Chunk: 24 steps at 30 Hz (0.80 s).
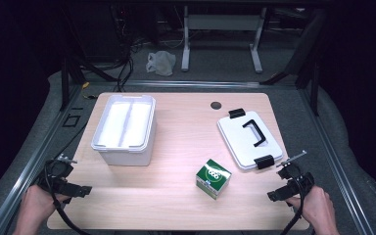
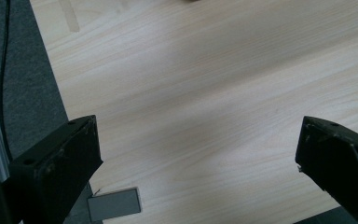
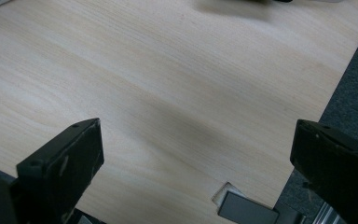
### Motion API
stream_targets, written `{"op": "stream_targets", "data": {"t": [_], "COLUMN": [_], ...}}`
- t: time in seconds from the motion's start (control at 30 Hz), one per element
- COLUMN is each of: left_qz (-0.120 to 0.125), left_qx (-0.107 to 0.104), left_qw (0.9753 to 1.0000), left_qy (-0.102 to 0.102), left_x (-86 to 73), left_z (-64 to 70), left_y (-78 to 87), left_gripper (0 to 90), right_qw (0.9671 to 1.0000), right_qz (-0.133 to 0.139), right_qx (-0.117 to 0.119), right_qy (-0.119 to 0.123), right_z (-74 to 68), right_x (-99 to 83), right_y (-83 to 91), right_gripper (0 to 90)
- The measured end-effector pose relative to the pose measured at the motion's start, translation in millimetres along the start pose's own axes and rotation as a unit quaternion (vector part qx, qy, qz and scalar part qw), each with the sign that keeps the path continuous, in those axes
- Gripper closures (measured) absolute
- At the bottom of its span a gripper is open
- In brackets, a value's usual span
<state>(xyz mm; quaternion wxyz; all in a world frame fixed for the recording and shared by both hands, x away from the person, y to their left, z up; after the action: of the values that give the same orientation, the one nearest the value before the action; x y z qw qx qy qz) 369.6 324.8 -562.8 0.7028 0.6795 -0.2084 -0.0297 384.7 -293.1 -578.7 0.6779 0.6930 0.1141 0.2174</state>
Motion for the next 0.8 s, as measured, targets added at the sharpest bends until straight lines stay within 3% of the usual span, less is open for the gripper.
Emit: {"op": "stream_targets", "data": {"t": [0.13, 0.37, 0.47, 0.77, 0.8], "left_qz": [-0.009, -0.014, -0.017, -0.016, -0.017], "left_qx": [-0.003, -0.005, -0.008, -0.011, -0.013], "left_qw": [0.9999, 0.9999, 0.9998, 0.9998, 0.9997], "left_qy": [-0.002, 0.0, -0.002, -0.006, -0.01], "left_x": [-1.8, -3.6, -4.4, -1.4, -1.3], "left_z": [0.0, 0.8, 1.8, 3.6, 3.9], "left_y": [-1.9, -3.5, -4.4, -5.6, -6.8], "left_gripper": [0.0, 0.0, 0.0, 0.0, 0.0], "right_qw": [1.0, 0.9998, 0.999, 0.9964, 0.9949], "right_qz": [-0.006, 0.002, -0.014, -0.024, -0.027], "right_qx": [-0.001, 0.001, 0.013, 0.009, 0.014], "right_qy": [0.004, 0.02, 0.04, 0.08, 0.097], "right_z": [-1.6, -16.3, -36.5, -64.5, -73.7], "right_x": [0.2, 10.3, 17.5, 46.4, 55.7], "right_y": [3.8, 24.0, 33.3, 44.7, 48.4], "right_gripper": [1.8, 1.6, 0.0, 0.0, 0.0]}}
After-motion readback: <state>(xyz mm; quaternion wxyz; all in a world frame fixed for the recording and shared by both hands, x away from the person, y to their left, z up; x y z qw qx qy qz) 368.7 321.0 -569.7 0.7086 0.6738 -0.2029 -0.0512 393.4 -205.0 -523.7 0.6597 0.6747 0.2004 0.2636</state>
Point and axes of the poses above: each handheld gripper's, and its own axes: y roughly backward along the jaws, x roughly out of its top, z roughly to its right, the point moved 10 cm from there along -y, roughly forward along the jaws, and after that the axes turned 8 degrees about -z, right-handed, at the moved point
